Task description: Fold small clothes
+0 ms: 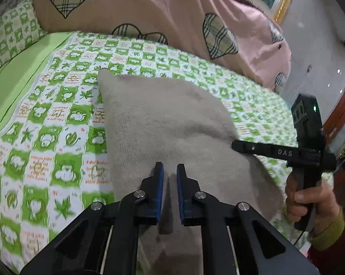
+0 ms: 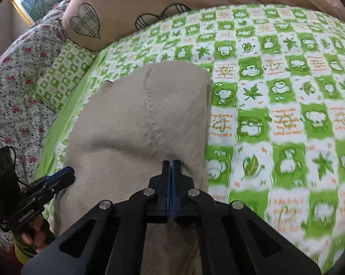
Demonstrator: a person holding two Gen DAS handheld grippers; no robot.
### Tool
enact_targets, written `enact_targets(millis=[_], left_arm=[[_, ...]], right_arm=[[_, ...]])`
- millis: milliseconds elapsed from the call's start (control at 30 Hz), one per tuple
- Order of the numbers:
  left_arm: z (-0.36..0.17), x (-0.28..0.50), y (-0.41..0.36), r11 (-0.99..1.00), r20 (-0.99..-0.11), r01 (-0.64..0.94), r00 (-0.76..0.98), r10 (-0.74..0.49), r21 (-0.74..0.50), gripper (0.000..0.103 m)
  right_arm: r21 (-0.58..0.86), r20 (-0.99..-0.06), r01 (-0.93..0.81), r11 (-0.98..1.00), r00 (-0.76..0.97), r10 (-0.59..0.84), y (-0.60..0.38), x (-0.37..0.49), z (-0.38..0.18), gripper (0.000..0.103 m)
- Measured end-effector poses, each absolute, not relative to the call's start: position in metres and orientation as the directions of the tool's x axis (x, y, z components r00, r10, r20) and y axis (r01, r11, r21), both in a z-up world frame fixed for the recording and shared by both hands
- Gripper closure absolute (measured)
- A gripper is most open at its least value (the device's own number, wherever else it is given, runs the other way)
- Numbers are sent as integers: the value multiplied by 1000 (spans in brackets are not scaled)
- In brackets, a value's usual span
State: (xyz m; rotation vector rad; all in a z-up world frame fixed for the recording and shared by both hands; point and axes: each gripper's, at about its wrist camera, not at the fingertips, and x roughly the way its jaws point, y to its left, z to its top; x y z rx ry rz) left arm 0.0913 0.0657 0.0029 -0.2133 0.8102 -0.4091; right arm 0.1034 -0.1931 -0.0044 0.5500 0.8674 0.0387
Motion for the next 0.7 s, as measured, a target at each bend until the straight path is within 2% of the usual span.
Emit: enact_targets(millis=[200,300,433,567,700], left_arm=[[9,39,76,886,-638,296,615,-462,-356,89],[1,17,78,882,-656,304,588,-472,-361,88],[-22,6,75,893,-706,298,547,-450,-339,88],[-29,7,78,889,-702,275,546,-458,-366,88],[-30,9,77,894,-709,260,544,-448,-366,88]], right_arm=[[450,-684,107,887,680,265,-162,50,18,98],[422,-698,78,903,663,269,-146,29,14,98],[342,-770,153,927,611,183,-142,14,-11,98],[429,-747,198,881,627,222,-158,6,-23,99],[394,-754,195,898,627,195,-154,7,-22,99]])
